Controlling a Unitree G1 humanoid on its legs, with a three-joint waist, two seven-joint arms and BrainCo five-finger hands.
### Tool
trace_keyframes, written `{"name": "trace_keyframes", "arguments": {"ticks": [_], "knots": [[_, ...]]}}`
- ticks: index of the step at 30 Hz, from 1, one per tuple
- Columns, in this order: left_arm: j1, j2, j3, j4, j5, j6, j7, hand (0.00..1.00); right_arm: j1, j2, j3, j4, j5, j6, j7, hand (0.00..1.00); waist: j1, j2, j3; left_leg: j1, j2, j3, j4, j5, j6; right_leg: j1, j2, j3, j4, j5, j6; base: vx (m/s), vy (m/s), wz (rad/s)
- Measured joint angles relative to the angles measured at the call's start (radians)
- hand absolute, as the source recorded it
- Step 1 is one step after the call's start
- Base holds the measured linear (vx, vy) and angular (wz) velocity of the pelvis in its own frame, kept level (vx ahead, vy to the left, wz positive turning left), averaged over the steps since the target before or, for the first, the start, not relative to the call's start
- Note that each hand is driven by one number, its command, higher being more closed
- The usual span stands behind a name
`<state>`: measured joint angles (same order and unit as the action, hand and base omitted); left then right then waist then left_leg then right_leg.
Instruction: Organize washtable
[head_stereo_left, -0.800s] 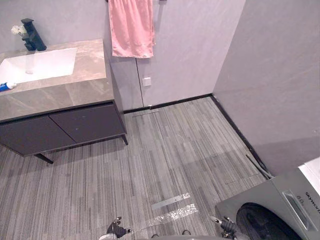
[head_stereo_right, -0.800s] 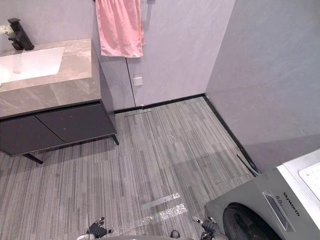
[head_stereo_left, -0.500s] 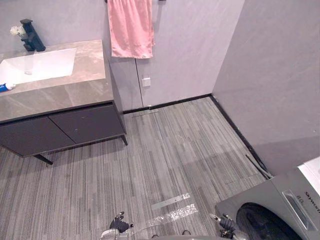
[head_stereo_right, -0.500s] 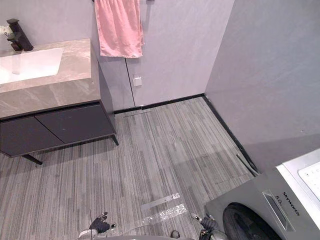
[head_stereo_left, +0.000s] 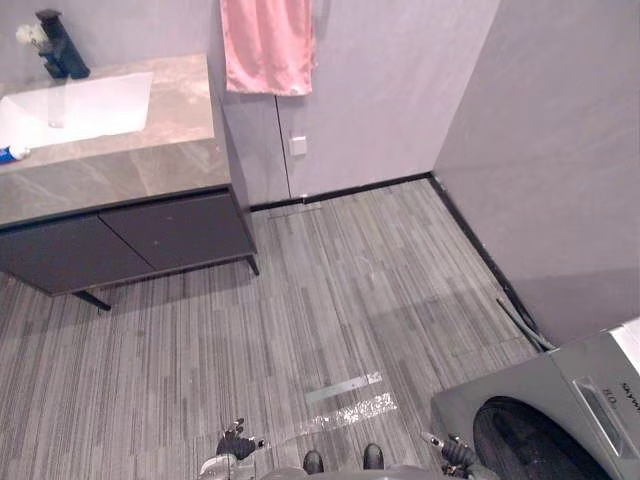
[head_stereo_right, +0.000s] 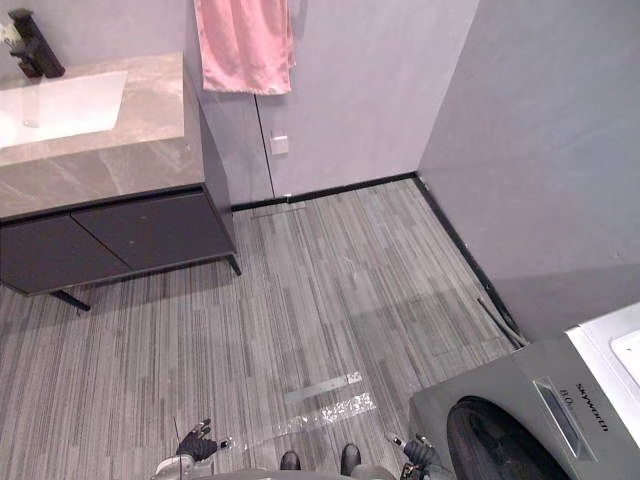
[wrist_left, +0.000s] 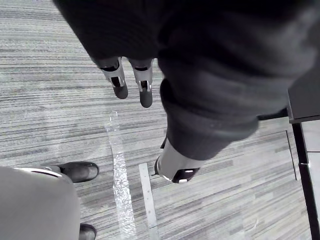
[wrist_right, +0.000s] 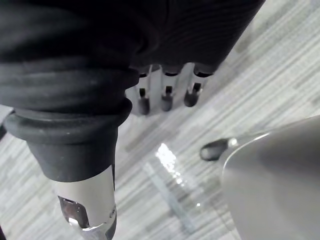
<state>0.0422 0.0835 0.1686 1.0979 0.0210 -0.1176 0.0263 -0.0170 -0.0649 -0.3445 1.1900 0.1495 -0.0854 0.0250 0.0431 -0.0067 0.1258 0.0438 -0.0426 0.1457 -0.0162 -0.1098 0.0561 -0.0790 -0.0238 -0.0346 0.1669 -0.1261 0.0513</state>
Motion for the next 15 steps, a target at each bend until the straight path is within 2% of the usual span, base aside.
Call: {"name": "trace_keyframes", "arguments": {"ticks": [2, 4, 6, 7, 9, 10, 11, 12, 13, 14, 15], "knots": [[-0.013, 0.001, -0.001, -0.009, -0.017, -0.002, 0.001, 0.0, -0.008, 0.0, 0.001, -0.007, 0.018, -0.002, 0.0, 0.0, 0.0, -0.016, 0.028, -0.015, -0.018, 0.015, 0.061, -0.054, 0.022, -0.069, -0.039, -0.007, 0.177, -0.074, 0.03, 0.03, 0.066, 0.02], [-0.026, 0.002, -0.013, -0.009, -0.033, 0.0, 0.012, 0.0, -0.031, 0.0, 0.011, -0.008, 0.036, -0.004, 0.0, 0.0, -0.003, -0.007, 0.053, 0.019, -0.031, 0.015, 0.073, -0.07, 0.038, -0.206, -0.065, -0.047, 0.443, -0.112, 0.016, 0.15, 0.097, -0.08], [-0.025, 0.003, -0.013, -0.009, -0.044, 0.001, 0.019, 0.0, -0.029, 0.0, 0.027, -0.007, 0.05, -0.004, 0.0, 0.0, -0.002, 0.004, 0.06, 0.041, -0.023, 0.018, 0.07, -0.083, 0.043, -0.246, -0.046, -0.048, 0.436, -0.12, 0.005, 0.27, 0.115, -0.13], [-0.024, 0.009, -0.011, -0.008, -0.049, 0.002, 0.022, 0.0, -0.034, -0.004, 0.04, -0.008, 0.059, -0.007, 0.0, 0.0, -0.004, 0.003, 0.063, 0.057, -0.016, 0.021, 0.062, -0.103, 0.035, -0.285, -0.023, -0.045, 0.396, -0.117, 0.004, 0.38, 0.111, -0.23], [-0.032, 0.018, -0.011, -0.008, -0.049, 0.002, 0.022, 0.0, -0.04, -0.004, 0.046, -0.01, 0.071, -0.01, 0.0, 0.0, -0.009, 0.005, 0.077, 0.1, 0.004, 0.024, 0.037, -0.124, 0.014, -0.322, 0.023, -0.051, 0.282, -0.083, 0.008, 0.37, 0.055, -0.08], [-0.035, 0.02, -0.009, -0.009, -0.049, 0.002, 0.022, 0.0, -0.04, -0.002, 0.043, -0.01, 0.076, -0.014, -0.001, 0.0, -0.017, 0.006, 0.085, 0.143, 0.014, 0.023, 0.005, -0.133, -0.002, -0.34, 0.047, -0.062, 0.189, -0.022, 0.002, 0.47, 0.013, 0.18], [-0.036, 0.027, -0.007, -0.009, -0.046, 0.001, 0.023, 0.0, -0.037, 0.001, 0.036, -0.01, 0.075, -0.015, 0.0, 0.0, -0.031, -0.015, 0.081, 0.188, 0.02, 0.016, -0.019, -0.15, -0.032, -0.352, 0.062, -0.076, 0.115, 0.065, -0.012, 0.5, -0.005, 0.26], [-0.033, 0.03, -0.004, -0.008, -0.046, 0.001, 0.022, 0.0, -0.032, 0.002, 0.028, -0.01, 0.074, -0.015, 0.0, 0.0, -0.035, -0.009, 0.08, 0.202, 0.025, 0.01, -0.021, -0.161, -0.053, -0.361, 0.074, -0.077, 0.109, 0.106, -0.011, 0.68, -0.063, 0.39], [-0.028, 0.029, 0.002, -0.01, -0.045, 0.0, 0.021, 0.0, -0.017, 0.005, 0.009, -0.009, 0.073, -0.014, 0.0, 0.0, -0.033, -0.018, 0.065, 0.221, 0.04, 0.004, -0.008, -0.173, -0.074, -0.363, 0.093, -0.068, 0.109, 0.187, -0.074, 0.6, -0.08, 0.18], [-0.025, 0.013, 0.045, -0.01, -0.033, -0.002, 0.02, 0.0, 0.001, 0.004, -0.026, -0.007, 0.071, -0.012, 0.0, 0.0, -0.023, 0.002, 0.033, 0.212, 0.08, 0.002, 0.012, -0.173, -0.085, -0.355, 0.112, -0.079, 0.118, 0.197, -0.13, 0.61, -0.09, 0.22], [-0.027, 0.004, 0.075, -0.009, -0.026, -0.003, 0.019, 0.0, -0.004, 0.011, -0.051, -0.009, 0.071, -0.013, 0.001, 0.0, -0.029, -0.008, 0.026, 0.197, 0.082, -0.006, 0.035, -0.153, -0.116, -0.362, 0.105, -0.084, 0.137, 0.17, -0.14, 0.53, -0.084, 0.14]]}}
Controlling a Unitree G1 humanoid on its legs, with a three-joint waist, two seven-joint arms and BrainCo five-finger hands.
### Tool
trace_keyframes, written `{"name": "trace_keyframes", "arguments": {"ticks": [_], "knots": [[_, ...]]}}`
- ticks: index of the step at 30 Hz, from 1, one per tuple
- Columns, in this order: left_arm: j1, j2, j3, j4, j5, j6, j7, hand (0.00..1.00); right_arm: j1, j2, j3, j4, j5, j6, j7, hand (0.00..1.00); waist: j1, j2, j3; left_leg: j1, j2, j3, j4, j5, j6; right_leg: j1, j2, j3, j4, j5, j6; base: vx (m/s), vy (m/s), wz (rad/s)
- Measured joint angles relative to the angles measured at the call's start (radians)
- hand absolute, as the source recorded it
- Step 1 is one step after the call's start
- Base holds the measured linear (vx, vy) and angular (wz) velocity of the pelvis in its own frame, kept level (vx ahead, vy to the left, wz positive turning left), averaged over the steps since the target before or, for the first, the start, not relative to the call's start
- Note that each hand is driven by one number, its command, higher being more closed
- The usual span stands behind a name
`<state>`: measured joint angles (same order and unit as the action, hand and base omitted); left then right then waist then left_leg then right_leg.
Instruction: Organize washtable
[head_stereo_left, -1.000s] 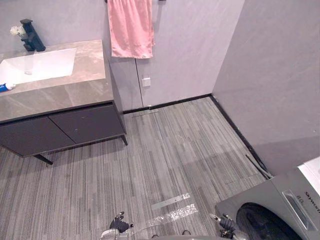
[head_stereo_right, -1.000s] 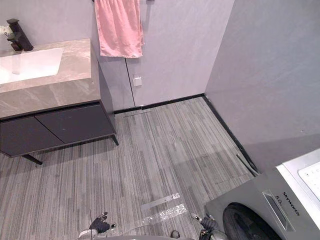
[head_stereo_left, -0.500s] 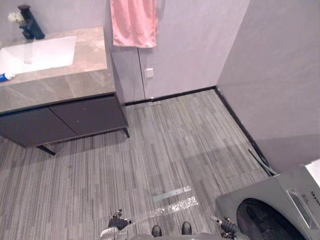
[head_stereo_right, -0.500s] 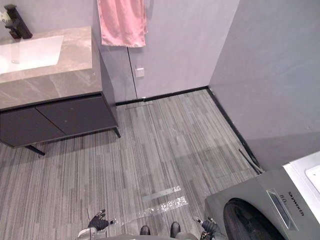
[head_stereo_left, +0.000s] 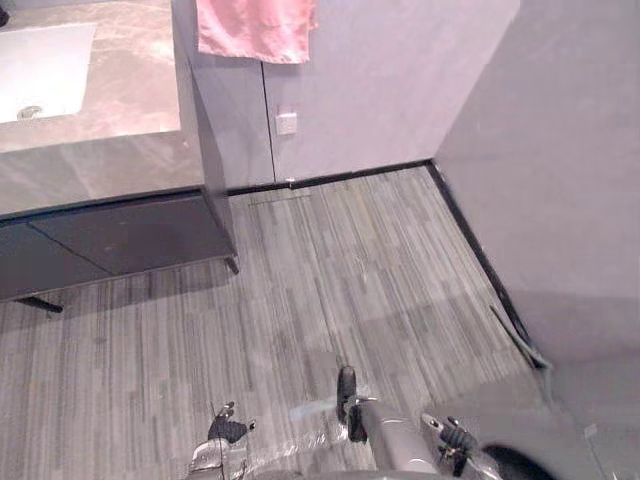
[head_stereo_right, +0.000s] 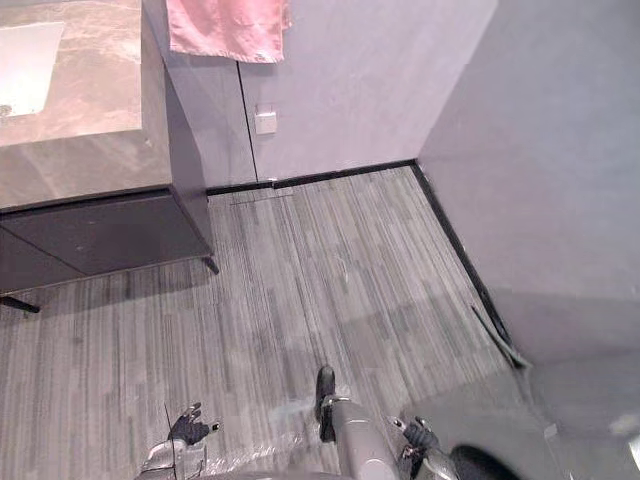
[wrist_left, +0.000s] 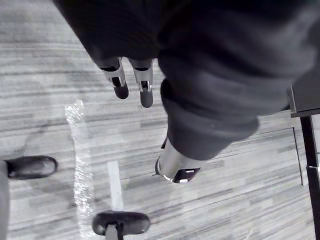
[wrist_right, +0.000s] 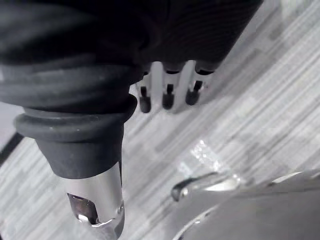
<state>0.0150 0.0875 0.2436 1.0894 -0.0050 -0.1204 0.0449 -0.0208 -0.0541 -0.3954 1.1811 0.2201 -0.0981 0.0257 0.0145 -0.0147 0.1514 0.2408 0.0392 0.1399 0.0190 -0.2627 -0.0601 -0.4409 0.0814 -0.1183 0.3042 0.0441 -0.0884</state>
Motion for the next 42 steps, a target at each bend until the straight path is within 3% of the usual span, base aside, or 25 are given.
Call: {"name": "trace_keyframes", "arguments": {"ticks": [1, 2, 3, 4, 5, 7, 9, 11, 13, 14, 15, 16, 18, 19, 20, 21, 22, 23, 26, 30, 32, 34, 38, 40, 42], "knots": [[-0.005, -0.03, 0.038, 0.0, 0.001, 0.0, -0.001, 0.0, -0.008, -0.002, -0.053, 0.003, -0.001, -0.001, 0.002, 0.0, -0.008, -0.001, 0.005, -0.022, -0.021, 0.0, 0.062, 0.069, -0.028, -0.051, -0.036, -0.014, 0.15, -0.05, -0.038, 0.75, -0.177, 0.25], [0.0, -0.076, 0.089, 0.004, -0.002, 0.005, 0.002, 0.0, 0.001, -0.018, -0.099, -0.001, -0.002, -0.002, 0.006, 0.0, -0.011, 0.022, 0.006, -0.033, -0.036, 0.003, 0.189, 0.108, -0.02, -0.085, -0.03, -0.058, 0.255, -0.123, -0.002, 0.69, -0.231, 0.09], [0.029, -0.086, 0.113, 0.003, -0.003, 0.006, 0.002, 0.0, 0.014, -0.019, -0.104, -0.007, -0.002, -0.001, 0.009, 0.0, -0.005, 0.036, -0.006, -0.06, -0.019, 0.005, 0.304, 0.108, -0.021, -0.034, -0.009, -0.052, 0.14, -0.096, 0.003, 0.57, -0.292, 0.11], [0.049, -0.102, 0.135, 0.002, -0.014, 0.005, 0.0, 0.0, 0.056, -0.025, -0.103, -0.027, 0.002, 0.001, 0.011, 0.0, -0.004, 0.035, -0.008, -0.133, 0.002, 0.027, 0.577, 0.119, -0.034, 0.059, -0.003, -0.063, 0.024, -0.086, -0.075, 0.44, -0.177, -0.15], [0.052, -0.112, 0.145, -0.003, -0.027, 0.004, 0.002, 0.0, 0.054, -0.034, -0.101, -0.028, 0.004, 0.007, 0.013, 0.0, 0.009, 0.081, -0.022, -0.21, 0.059, 0.028, 0.759, 0.113, -0.033, 0.094, 0.026, -0.045, 0.014, -0.104, -0.088, 0.49, -0.113, -0.12], [0.046, -0.096, 0.145, -0.029, -0.047, 0.004, 0.002, 0.0, 0.015, -0.023, -0.082, -0.019, 0.004, 0.012, 0.018, 0.0, 0.017, 0.043, 0.0, -0.356, 0.101, 0.064, 0.957, 0.091, -0.002, 0.189, 0.02, 0.009, -0.021, -0.146, -0.085, 0.48, -0.05, -0.37], [0.044, -0.081, 0.141, -0.055, -0.075, -0.002, 0.001, 0.0, -0.002, -0.029, -0.052, -0.019, 0.005, 0.01, 0.017, 0.0, 0.057, 0.019, 0.011, -0.434, 0.104, 0.067, 0.972, 0.059, 0.018, 0.29, 0.017, 0.074, -0.076, -0.16, -0.082, 0.47, -0.007, -0.77], [0.045, -0.071, 0.14, -0.066, -0.093, -0.009, 0.001, 0.0, -0.027, -0.034, -0.058, -0.018, 0.007, 0.008, 0.013, 0.0, 0.059, 0.002, 0.021, -0.497, 0.092, 0.065, 0.841, 0.012, 0.022, 0.39, -0.012, 0.114, -0.13, -0.171, -0.062, 0.45, 0.08, -0.61], [0.045, -0.065, 0.118, -0.067, -0.103, -0.017, 0.001, 0.0, -0.045, -0.046, -0.063, -0.022, 0.014, -0.001, 0.007, 0.0, 0.058, -0.009, 0.022, -0.554, 0.042, 0.048, 0.496, 0.022, 0.003, 0.477, -0.058, 0.154, -0.197, -0.191, -0.029, 0.45, 0.142, -0.37], [0.046, -0.069, 0.107, -0.065, -0.102, -0.016, 0.0, 0.0, -0.047, -0.053, -0.062, -0.022, 0.014, -0.006, 0.003, 0.0, 0.063, 0.012, 0.011, -0.581, 0.037, 0.028, 0.341, 0.057, -0.045, 0.506, -0.063, 0.168, -0.231, -0.196, -0.022, 0.53, 0.248, -0.53], [0.045, -0.08, 0.088, -0.056, -0.102, -0.013, 0.0, 0.0, -0.044, -0.082, -0.058, -0.022, 0.014, -0.008, -0.002, 0.0, 0.083, 0.053, -0.011, -0.637, 0.054, 0.008, 0.243, 0.085, -0.09, 0.531, -0.053, 0.191, -0.271, -0.212, 0.003, 0.44, 0.256, -0.61], [0.052, -0.085, 0.08, -0.052, -0.102, -0.013, 0.001, 0.0, -0.033, -0.091, -0.058, -0.02, 0.013, -0.006, -0.002, 0.0, 0.1, 0.07, -0.018, -0.658, 0.067, -0.002, 0.231, 0.125, -0.072, 0.561, -0.055, 0.203, -0.278, -0.24, 0.023, 0.58, 0.368, -0.69], [0.085, -0.064, 0.103, -0.029, -0.098, -0.013, 0.0, 0.0, 0.004, -0.059, -0.06, -0.016, 0.003, -0.005, -0.001, 0.0, 0.108, 0.03, -0.063, -0.626, 0.008, 0.005, 0.27, 0.229, 0.028, 0.611, -0.132, 0.238, -0.249, -0.316, 0.071, 0.69, 0.362, -0.51], [0.089, -0.057, 0.118, -0.013, -0.098, -0.009, 0.001, 0.0, 0.014, -0.045, -0.062, -0.007, 0.0, -0.005, 0.0, 0.0, 0.108, -0.001, -0.076, -0.6, -0.021, 0.036, 0.275, 0.219, 0.089, 0.589, -0.16, 0.26, -0.163, -0.326, 0.096, 0.7, 0.283, -0.4], [0.088, -0.051, 0.121, -0.007, -0.098, -0.008, 0.001, 0.0, 0.013, -0.041, -0.062, 0.002, -0.002, -0.004, 0.001, 0.0, 0.109, -0.006, -0.074, -0.574, -0.024, 0.059, 0.274, 0.207, 0.104, 0.564, -0.167, 0.274, -0.088, -0.321, 0.122, 0.68, 0.281, -0.51], [0.094, -0.044, 0.123, 0.007, -0.099, -0.006, 0.0, 0.0, 0.008, -0.031, -0.072, 0.02, -0.012, -0.002, 0.001, 0.0, 0.109, -0.006, -0.072, -0.517, -0.027, 0.074, 0.256, 0.178, 0.112, 0.501, -0.162, 0.29, 0.092, -0.289, 0.231, 0.51, 0.231, -0.45], [0.096, -0.046, 0.122, 0.011, -0.099, -0.003, 0.0, 0.0, 0.007, -0.022, -0.074, 0.022, -0.018, -0.001, 0.001, 0.0, 0.108, -0.005, -0.068, -0.478, -0.029, 0.078, 0.238, 0.171, 0.119, 0.464, -0.159, 0.293, 0.205, -0.263, 0.299, 0.69, 0.332, -0.47], [0.099, -0.042, 0.118, 0.014, -0.099, 0.005, 0.0, 0.0, 0.013, -0.007, -0.078, 0.023, -0.033, -0.001, 0.003, 0.0, 0.105, -0.004, -0.065, -0.367, -0.043, 0.085, 0.183, 0.161, 0.131, 0.392, -0.163, 0.29, 0.422, -0.257, 0.318, 0.54, 0.25, -0.32], [0.096, -0.044, 0.111, 0.014, -0.101, 0.002, -0.002, 0.0, 0.014, -0.003, -0.057, 0.02, -0.043, -0.002, 0.018, 0.0, 0.099, 0.027, -0.058, -0.173, -0.047, 0.095, 0.065, 0.159, 0.134, 0.309, -0.173, 0.181, 0.45, -0.323, 0.208, 0.48, 0.185, -0.31], [0.06, -0.036, 0.109, 0.006, -0.103, -0.002, -0.002, 0.0, 0.011, -0.004, -0.06, 0.021, -0.043, -0.002, 0.021, 0.0, 0.062, 0.024, -0.057, -0.114, -0.035, 0.06, 0.021, 0.152, 0.124, 0.178, -0.139, 0.139, 0.138, -0.308, 0.18, 0.36, 0.014, 0.29], [0.049, -0.032, 0.109, 0.007, -0.101, -0.003, -0.001, 0.0, 0.036, -0.001, -0.074, 0.021, -0.043, -0.001, 0.021, 0.0, 0.043, 0.022, -0.054, -0.087, -0.025, 0.026, 0.015, 0.122, 0.082, 0.16, -0.111, 0.184, -0.142, -0.129, 0.171, 0.47, -0.087, 0.63], [0.057, -0.05, 0.113, 0.014, -0.089, 0.0, 0.0, 0.0, 0.088, -0.015, -0.107, 0.023, -0.044, 0.01, 0.021, 0.0, 0.029, 0.036, -0.065, -0.03, -0.006, -0.024, 0.017, 0.067, 0.032, 0.184, -0.103, 0.201, -0.159, 0.043, 0.147, 0.46, -0.167, 0.68], [0.048, -0.089, 0.143, 0.012, -0.1, -0.001, 0.0, 0.0, 0.097, -0.043, -0.146, 0.021, -0.043, 0.019, 0.018, 0.0, 0.023, 0.062, -0.074, -0.059, 0.028, -0.055, 0.12, 0.123, -0.057, 0.194, -0.116, 0.131, -0.039, -0.082, 0.102, 0.36, -0.184, 0.51], [0.036, -0.092, 0.143, 0.01, -0.118, -0.005, 0.002, 0.0, 0.096, -0.043, -0.145, 0.02, -0.042, 0.02, 0.017, 0.0, 0.025, 0.049, -0.067, -0.075, 0.027, -0.056, 0.176, 0.159, -0.09, 0.236, -0.136, 0.101, -0.05, -0.094, 0.089, 0.28, -0.171, 0.71], [0.033, -0.096, 0.141, 0.01, -0.146, -0.015, 0.003, 0.0, 0.09, -0.043, -0.142, 0.017, -0.038, 0.018, 0.014, 0.0, 0.025, 0.019, -0.058, -0.089, 0.034, -0.021, 0.193, 0.162, -0.082, 0.303, -0.17, 0.054, -0.092, -0.098, 0.083, 0.22, -0.134, 0.92]]}}
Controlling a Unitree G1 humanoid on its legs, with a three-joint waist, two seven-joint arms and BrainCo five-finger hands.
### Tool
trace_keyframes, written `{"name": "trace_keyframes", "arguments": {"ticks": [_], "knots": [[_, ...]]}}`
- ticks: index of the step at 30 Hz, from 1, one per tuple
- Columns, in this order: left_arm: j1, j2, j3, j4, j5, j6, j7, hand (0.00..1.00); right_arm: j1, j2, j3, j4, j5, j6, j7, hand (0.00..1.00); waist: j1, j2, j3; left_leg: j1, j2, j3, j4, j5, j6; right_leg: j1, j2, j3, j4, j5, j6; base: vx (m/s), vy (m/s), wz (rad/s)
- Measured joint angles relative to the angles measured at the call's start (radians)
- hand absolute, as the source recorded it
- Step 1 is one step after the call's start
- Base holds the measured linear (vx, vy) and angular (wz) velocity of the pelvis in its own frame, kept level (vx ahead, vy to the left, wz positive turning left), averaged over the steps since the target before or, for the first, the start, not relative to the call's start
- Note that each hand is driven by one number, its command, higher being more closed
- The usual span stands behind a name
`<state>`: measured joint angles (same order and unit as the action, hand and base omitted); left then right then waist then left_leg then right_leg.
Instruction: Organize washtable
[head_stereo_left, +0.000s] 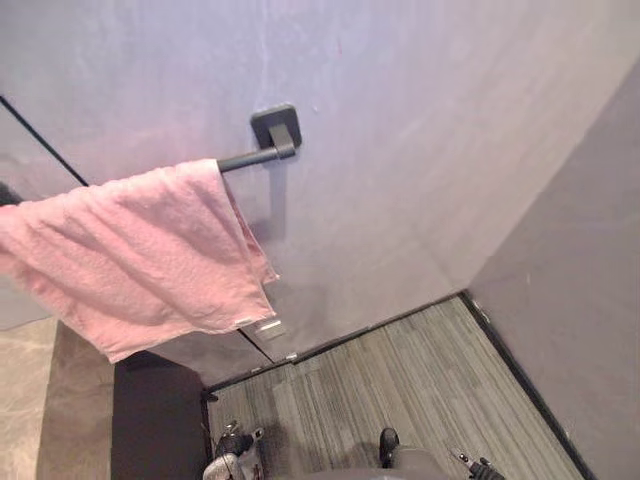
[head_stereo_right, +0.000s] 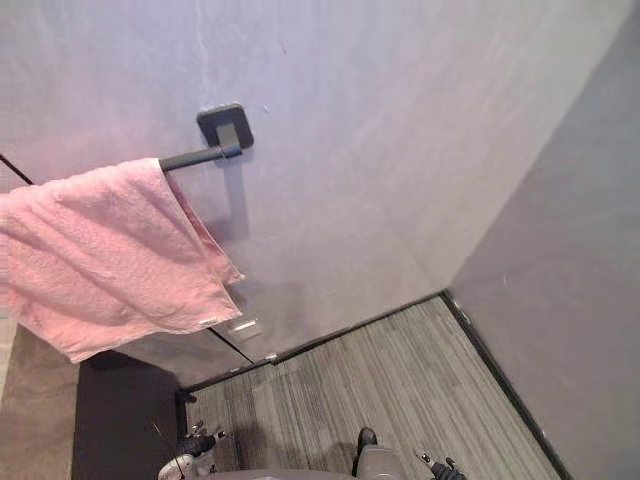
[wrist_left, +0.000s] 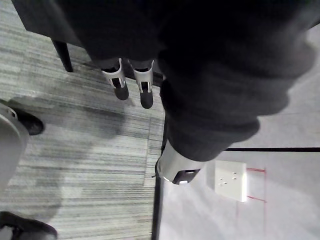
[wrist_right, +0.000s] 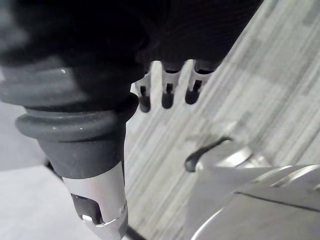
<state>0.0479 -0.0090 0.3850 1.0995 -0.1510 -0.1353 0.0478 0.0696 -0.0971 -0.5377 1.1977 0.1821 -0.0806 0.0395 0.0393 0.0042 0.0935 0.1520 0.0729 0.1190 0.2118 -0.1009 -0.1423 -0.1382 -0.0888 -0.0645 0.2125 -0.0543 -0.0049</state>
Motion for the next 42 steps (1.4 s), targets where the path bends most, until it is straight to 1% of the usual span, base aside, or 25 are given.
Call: {"name": "trace_keyframes", "arguments": {"ticks": [1, 2, 3, 4, 5, 7, 8, 10, 11, 13, 14, 16, 18, 19, 22, 23, 27, 28, 31, 33, 34, 36, 39, 42], "knots": [[0.0, -0.008, 0.0, -0.001, -0.023, -0.003, 0.002, 0.0, -0.003, -0.006, 0.0, -0.008, 0.009, -0.005, -0.007, 0.0, -0.003, -0.003, -0.002, -0.024, 0.007, 0.03, -0.031, -0.003, 0.006, 0.033, -0.019, -0.048, -0.025, 0.0, 0.0, 0.09, -0.046, 1.12], [0.001, -0.013, 0.0, -0.002, -0.053, -0.006, 0.008, 0.0, -0.003, -0.02, 0.0, -0.013, 0.018, -0.016, -0.018, 0.0, -0.004, 0.005, -0.006, -0.058, 0.017, 0.045, -0.085, 0.004, 0.011, 0.05, -0.024, -0.094, -0.04, 0.0, 0.001, 0.06, -0.017, 1.1], [0.001, -0.013, 0.0, -0.002, -0.067, -0.007, 0.016, 0.0, -0.004, -0.03, 0.003, -0.016, 0.023, -0.023, -0.018, 0.0, -0.004, 0.014, -0.012, -0.074, 0.02, 0.047, -0.112, 0.03, 0.017, 0.05, -0.021, -0.111, -0.042, -0.003, 0.005, 0.01, 0.033, 0.85], [0.001, -0.011, 0.002, -0.002, -0.09, -0.009, 0.03, 0.0, -0.006, -0.041, 0.005, -0.022, 0.033, -0.03, -0.019, 0.0, 0.002, 0.024, -0.015, -0.109, 0.026, 0.055, -0.125, 0.061, 0.035, 0.051, -0.014, -0.13, -0.042, -0.012, 0.018, 0.01, 0.057, 0.78], [0.007, -0.001, 0.018, -0.002, -0.121, -0.012, 0.053, 0.0, -0.005, -0.044, 0.005, -0.036, 0.044, -0.033, -0.021, 0.0, -0.002, 0.031, -0.025, -0.104, 0.028, 0.033, -0.156, 0.059, 0.039, 0.066, -0.014, -0.159, -0.063, -0.016, 0.024, -0.01, 0.078, 0.8], [0.009, 0.006, 0.046, -0.011, -0.151, -0.026, 0.079, 0.0, -0.007, -0.041, 0.005, -0.036, 0.044, -0.036, -0.027, 0.0, 0.001, 0.026, -0.028, -0.106, 0.022, 0.006, -0.19, 0.056, 0.043, 0.072, -0.012, -0.183, -0.084, -0.009, 0.034, -0.03, 0.075, 0.62], [0.015, 0.009, 0.083, -0.04, -0.158, -0.029, 0.095, 0.0, -0.004, -0.034, 0.002, -0.035, 0.043, -0.036, -0.039, 0.0, 0.0, 0.025, -0.028, -0.106, 0.023, -0.014, -0.21, 0.046, 0.058, 0.083, -0.007, -0.204, -0.102, -0.001, 0.041, -0.04, 0.061, 0.47], [0.026, 0.034, 0.12, -0.103, -0.161, -0.03, 0.122, 0.0, -0.001, -0.02, 0.002, -0.035, 0.042, -0.034, -0.045, 0.0, 0.002, 0.018, -0.032, -0.108, 0.016, -0.037, -0.227, 0.044, 0.063, 0.097, -0.003, -0.218, -0.122, 0.011, 0.051, -0.06, 0.056, 0.36], [0.032, 0.042, 0.128, -0.127, -0.161, -0.032, 0.13, 0.0, -0.001, -0.017, 0.004, -0.035, 0.041, -0.034, -0.045, 0.0, 0.003, 0.015, -0.034, -0.108, 0.013, -0.038, -0.231, 0.044, 0.064, 0.103, -0.004, -0.215, -0.13, 0.015, 0.052, -0.09, 0.066, 0.07], [0.05, 0.088, 0.13, -0.239, -0.153, -0.049, 0.146, 0.0, 0.001, -0.005, 0.02, -0.044, 0.041, -0.035, -0.046, 0.0, 0.003, 0.016, -0.038, -0.105, 0.006, -0.04, -0.231, 0.045, 0.065, 0.106, -0.009, -0.208, -0.136, 0.022, 0.055, -0.07, 0.053, -0.04], [0.05, 0.098, 0.127, -0.27, -0.151, -0.049, 0.149, 0.0, 0.002, -0.005, 0.034, -0.046, 0.04, -0.035, -0.046, 0.0, 0.003, 0.016, -0.038, -0.106, 0.005, -0.041, -0.231, 0.045, 0.066, 0.106, -0.01, -0.207, -0.138, 0.023, 0.055, -0.05, 0.016, -0.01], [0.05, 0.104, 0.083, -0.403, -0.141, -0.051, 0.146, 0.0, 0.009, -0.003, 0.06, -0.058, 0.038, -0.035, -0.046, 0.0, 0.002, 0.022, -0.039, -0.113, 0.005, -0.045, -0.232, 0.047, 0.068, 0.102, -0.007, -0.206, -0.146, 0.027, 0.052, -0.05, -0.006, 0.0], [0.049, 0.108, 0.07, -0.503, -0.142, -0.063, 0.145, 0.0, 0.024, -0.003, 0.088, -0.08, 0.03, -0.035, -0.045, 0.0, -0.001, 0.028, -0.042, -0.116, 0.009, -0.047, -0.232, 0.047, 0.068, 0.099, -0.001, -0.206, -0.148, 0.027, 0.051, 0.0, -0.015, -0.01], [0.049, 0.124, 0.053, -0.563, -0.143, -0.075, 0.133, 0.0, 0.032, -0.005, 0.089, -0.084, 0.021, -0.034, -0.045, 0.0, 0.0, 0.035, -0.042, -0.116, 0.014, -0.047, -0.233, 0.047, 0.068, 0.099, 0.004, -0.206, -0.149, 0.026, 0.049, 0.02, -0.043, -0.01], [0.044, 0.165, 0.028, -0.668, -0.155, -0.101, 0.101, 0.0, 0.042, -0.021, 0.121, -0.084, 0.004, -0.032, -0.044, 0.0, 0.0, 0.051, -0.045, -0.113, 0.022, -0.048, -0.24, 0.047, 0.068, 0.098, 0.015, -0.206, -0.149, 0.022, 0.043, 0.04, -0.037, -0.02], [0.042, 0.189, 0.009, -0.704, -0.173, -0.111, 0.083, 0.0, 0.048, -0.025, 0.128, -0.085, 0.001, -0.03, -0.04, 0.0, 0.001, 0.056, -0.047, -0.109, 0.026, -0.048, -0.246, 0.047, 0.068, 0.098, 0.019, -0.204, -0.148, 0.02, 0.04, 0.05, -0.029, -0.05], [0.036, 0.252, -0.04, -0.811, -0.214, -0.116, 0.037, 0.0, 0.046, -0.032, 0.161, -0.107, -0.02, -0.03, -0.034, 0.0, 0.002, 0.057, -0.049, -0.099, 0.03, -0.042, -0.248, 0.047, 0.068, 0.099, 0.027, -0.177, -0.149, 0.02, 0.039, 0.04, -0.009, -0.14], [0.033, 0.277, -0.066, -0.846, -0.231, -0.117, 0.017, 0.0, 0.046, -0.032, 0.166, -0.117, -0.028, -0.03, -0.033, 0.0, 0.002, 0.057, -0.049, -0.093, 0.029, -0.037, -0.248, 0.047, 0.068, 0.099, 0.027, -0.169, -0.149, 0.02, 0.038, 0.02, 0.013, -0.13], [0.012, 0.331, -0.108, -0.915, -0.234, -0.121, -0.025, 0.0, 0.048, -0.033, 0.19, -0.119, -0.036, -0.028, -0.018, 0.0, 0.001, 0.051, -0.052, -0.088, 0.026, -0.033, -0.248, 0.046, 0.068, 0.101, 0.026, -0.15, -0.15, 0.023, 0.036, -0.01, 0.019, -0.11], [-0.008, 0.338, -0.109, -0.941, -0.236, -0.129, -0.031, 0.0, 0.048, -0.03, 0.197, -0.119, -0.037, -0.026, -0.013, 0.0, -0.002, 0.048, -0.054, -0.088, 0.025, -0.031, -0.247, 0.046, 0.068, 0.103, 0.027, -0.147, -0.158, 0.03, 0.035, -0.04, 0.011, -0.06], [-0.019, 0.338, -0.109, -0.953, -0.235, -0.14, -0.027, 0.0, 0.049, -0.03, 0.197, -0.119, -0.037, -0.026, -0.012, 0.0, -0.002, 0.047, -0.054, -0.087, 0.024, -0.028, -0.246, 0.045, 0.07, 0.108, 0.028, -0.142, -0.175, 0.043, 0.035, -0.04, 0.009, -0.09], [-0.027, 0.334, -0.106, -0.98, -0.228, -0.148, -0.005, 0.0, 0.052, -0.03, 0.197, -0.119, -0.039, -0.026, -0.012, 0.0, -0.002, 0.048, -0.055, -0.087, 0.024, -0.025, -0.246, 0.042, 0.076, 0.117, 0.031, -0.135, -0.201, 0.061, 0.036, -0.06, 0.012, -0.12], [-0.027, 0.278, -0.06, -1.069, -0.179, -0.171, 0.081, 0.0, 0.06, -0.029, 0.195, -0.119, -0.058, -0.026, -0.013, 0.0, -0.002, 0.048, -0.055, -0.087, 0.021, -0.018, -0.245, 0.041, 0.077, 0.123, 0.032, -0.124, -0.227, 0.085, 0.035, -0.07, 0.015, -0.11], [-0.027, 0.251, -0.026, -1.117, -0.127, -0.193, 0.152, 0.0, 0.082, -0.028, 0.193, -0.119, -0.063, -0.026, -0.014, 0.0, -0.001, 0.049, -0.057, -0.083, 0.022, -0.022, -0.241, 0.041, 0.076, 0.139, 0.034, -0.126, -0.244, 0.093, 0.036, -0.05, 0.002, 0.02]]}}
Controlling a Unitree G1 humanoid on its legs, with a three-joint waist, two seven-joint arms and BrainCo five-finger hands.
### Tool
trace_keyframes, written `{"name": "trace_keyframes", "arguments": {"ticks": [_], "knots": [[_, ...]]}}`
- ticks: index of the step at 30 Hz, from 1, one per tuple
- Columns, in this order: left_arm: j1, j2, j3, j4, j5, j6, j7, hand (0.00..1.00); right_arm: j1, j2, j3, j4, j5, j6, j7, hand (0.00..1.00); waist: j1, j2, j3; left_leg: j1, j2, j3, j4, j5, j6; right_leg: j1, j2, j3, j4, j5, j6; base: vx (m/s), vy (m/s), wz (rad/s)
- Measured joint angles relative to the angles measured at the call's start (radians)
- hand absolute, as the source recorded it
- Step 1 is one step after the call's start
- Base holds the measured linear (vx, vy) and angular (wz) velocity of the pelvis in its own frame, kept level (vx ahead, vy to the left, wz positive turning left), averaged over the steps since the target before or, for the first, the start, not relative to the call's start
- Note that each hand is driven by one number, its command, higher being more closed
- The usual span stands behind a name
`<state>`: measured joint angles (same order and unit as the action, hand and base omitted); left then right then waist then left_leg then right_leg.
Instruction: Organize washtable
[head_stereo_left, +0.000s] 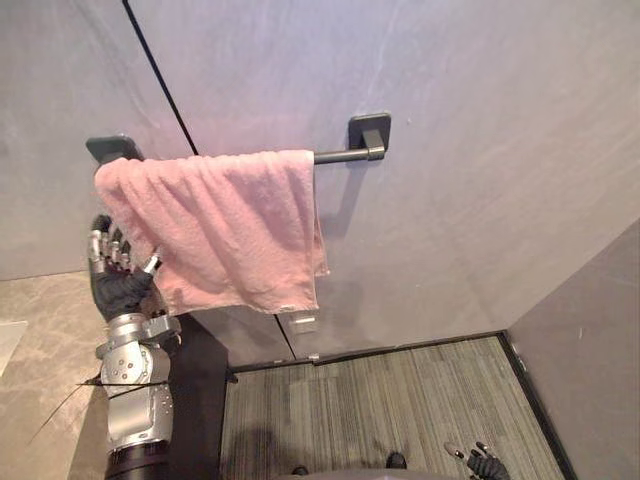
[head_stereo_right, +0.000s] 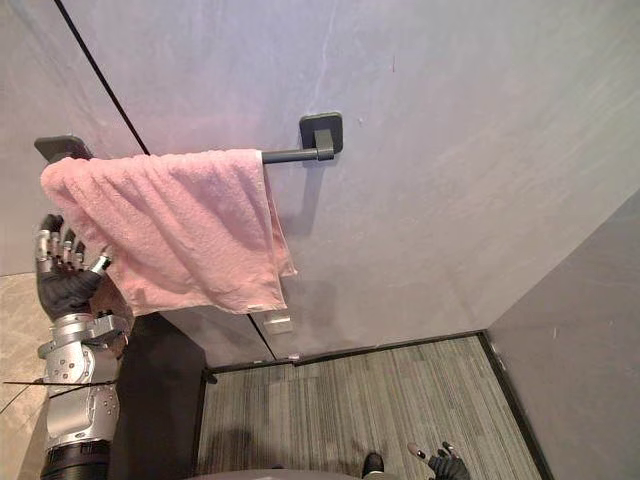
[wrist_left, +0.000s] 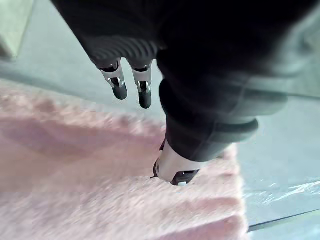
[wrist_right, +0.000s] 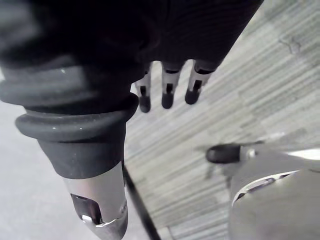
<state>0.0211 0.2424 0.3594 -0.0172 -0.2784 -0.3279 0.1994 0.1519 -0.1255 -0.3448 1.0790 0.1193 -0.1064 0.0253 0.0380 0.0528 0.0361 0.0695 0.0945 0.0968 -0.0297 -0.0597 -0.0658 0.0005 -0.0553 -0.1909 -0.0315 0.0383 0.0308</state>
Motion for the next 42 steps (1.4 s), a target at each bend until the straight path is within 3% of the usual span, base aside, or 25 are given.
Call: {"name": "trace_keyframes", "arguments": {"ticks": [4, 12, 20, 26, 42], "knots": [[0.0, -0.001, 0.051, -0.046, 0.057, -0.011, 0.063, 0.0, 0.011, 0.0, -0.003, 0.0, -0.013, 0.0, 0.0, 0.0, 0.0, 0.002, -0.001, 0.002, 0.003, -0.006, -0.002, 0.001, -0.001, 0.014, 0.006, -0.004, -0.024, 0.013, -0.003, -0.02, -0.004, 0.0], [0.0, 0.0, 0.082, -0.05, 0.043, -0.01, 0.059, 0.0, 0.009, 0.0, 0.0, -0.003, -0.013, -0.001, 0.0, 0.0, 0.003, -0.002, -0.004, 0.008, 0.002, -0.006, -0.012, 0.002, -0.003, 0.023, 0.008, -0.004, -0.042, 0.019, -0.002, 0.0, 0.0, 0.0], [-0.021, 0.073, 0.034, 0.069, -0.077, 0.001, -0.037, 0.0, 0.005, -0.001, 0.012, -0.003, -0.013, 0.0, 0.002, 0.0, 0.002, -0.01, -0.008, 0.014, -0.003, 0.002, -0.023, 0.002, -0.002, 0.031, 0.006, 0.001, -0.064, 0.028, 0.0, 0.0, 0.006, -0.02], [-0.045, 0.165, -0.058, 0.164, -0.195, 0.037, -0.151, 0.0, 0.005, -0.009, 0.049, -0.005, -0.021, 0.005, 0.022, 0.0, -0.004, -0.012, -0.006, 0.0, -0.004, 0.015, -0.023, 0.001, -0.002, 0.01, 0.005, 0.015, -0.065, 0.031, 0.003, -0.03, 0.005, -0.05], [-0.05, 0.193, -0.13, 0.294, -0.238, 0.079, -0.195, 0.0, 0.005, -0.025, 0.089, -0.036, -0.051, 0.006, 0.04, 0.0, -0.013, -0.006, 0.019, -0.022, -0.003, 0.047, -0.025, 0.0, -0.003, -0.03, 0.01, 0.049, -0.064, 0.037, 0.002, -0.01, 0.0, -0.06]]}}
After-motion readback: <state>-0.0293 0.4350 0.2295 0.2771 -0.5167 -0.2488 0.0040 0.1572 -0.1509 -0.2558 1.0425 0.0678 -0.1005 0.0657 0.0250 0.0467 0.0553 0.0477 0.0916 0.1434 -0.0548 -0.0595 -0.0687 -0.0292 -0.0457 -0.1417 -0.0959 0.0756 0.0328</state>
